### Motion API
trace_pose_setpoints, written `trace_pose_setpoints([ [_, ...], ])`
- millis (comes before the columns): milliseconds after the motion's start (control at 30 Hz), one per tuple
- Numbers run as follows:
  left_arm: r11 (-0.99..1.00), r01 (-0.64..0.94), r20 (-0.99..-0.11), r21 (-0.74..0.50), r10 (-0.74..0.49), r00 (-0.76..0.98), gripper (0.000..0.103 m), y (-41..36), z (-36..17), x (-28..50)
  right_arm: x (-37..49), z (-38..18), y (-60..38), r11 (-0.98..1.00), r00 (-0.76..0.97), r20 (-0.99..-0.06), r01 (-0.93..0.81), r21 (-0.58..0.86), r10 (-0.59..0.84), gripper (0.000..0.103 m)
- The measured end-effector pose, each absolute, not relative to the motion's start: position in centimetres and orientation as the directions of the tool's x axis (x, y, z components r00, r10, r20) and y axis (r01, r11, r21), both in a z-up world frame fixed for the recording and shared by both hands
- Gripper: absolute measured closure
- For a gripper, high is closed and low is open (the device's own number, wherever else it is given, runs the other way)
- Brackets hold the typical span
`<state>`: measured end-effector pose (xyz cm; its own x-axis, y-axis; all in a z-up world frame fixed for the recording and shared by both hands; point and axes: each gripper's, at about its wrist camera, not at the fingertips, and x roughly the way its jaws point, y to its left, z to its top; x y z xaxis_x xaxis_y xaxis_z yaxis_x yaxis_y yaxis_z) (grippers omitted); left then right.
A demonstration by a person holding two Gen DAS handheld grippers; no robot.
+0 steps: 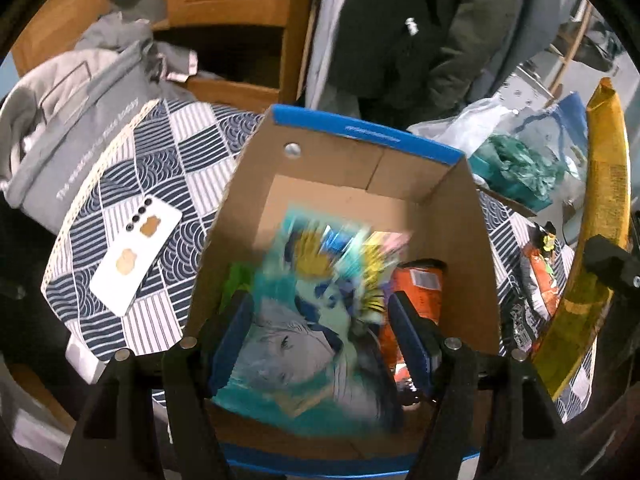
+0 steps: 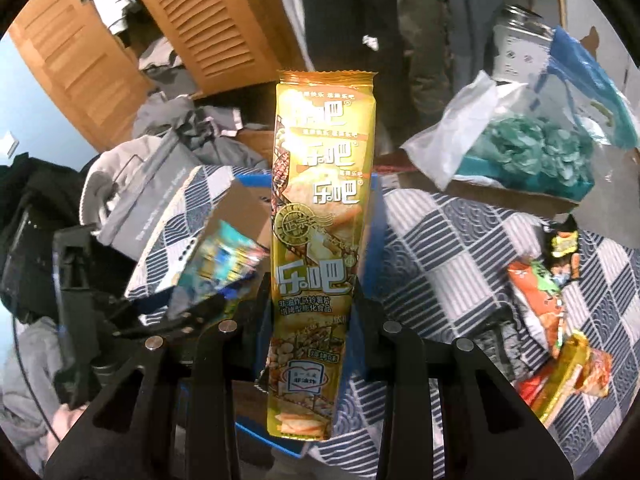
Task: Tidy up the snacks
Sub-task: 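Lower the teal bag and yellow bar into the box and open both tools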
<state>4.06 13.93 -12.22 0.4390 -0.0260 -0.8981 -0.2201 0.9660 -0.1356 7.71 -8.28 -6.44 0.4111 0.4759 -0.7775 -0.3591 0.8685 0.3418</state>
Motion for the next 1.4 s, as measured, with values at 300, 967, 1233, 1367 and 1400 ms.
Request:
trace_pose_setpoints([
  [300, 0.957, -0.255, -0.9, -0.14, -0.016, 0.435, 0.031, 15.4, -11.6, 3.2, 8.1, -7.4, -4.8, 0.848, 0.358, -0.788, -0.385, 0.365, 0.501, 0.072],
  [967, 0.96, -0.246, -0.858, -0.13, 0.016, 0.514, 0.031, 16.0, -8.5, 1.5, 7.4, -9.3, -1.3, 0.861, 0.34, -0.837, -0.433, 0.266, 0.429, 0.059],
  [1233, 0.963, -0.237, -0.853, -0.126, 0.016, 0.522, 0.028, 15.4, -8.1, 1.6, 6.9, -8.8, -2.5, 0.877, 0.373, -0.832, -0.412, 0.248, 0.411, 0.041],
  [1367, 0.967, -0.222, -0.852, -0.127, 0.008, 0.524, 0.028, 14.6, -8.0, 1.6, 6.6, -8.5, -3.4, 0.888, 0.392, -0.832, -0.399, 0.23, 0.392, 0.037],
  [1400, 0.969, -0.214, -0.851, -0.127, 0.004, 0.525, 0.028, 14.3, -7.9, 1.6, 6.5, -8.3, -3.7, 0.891, 0.4, -0.831, -0.393, 0.226, 0.387, 0.036],
])
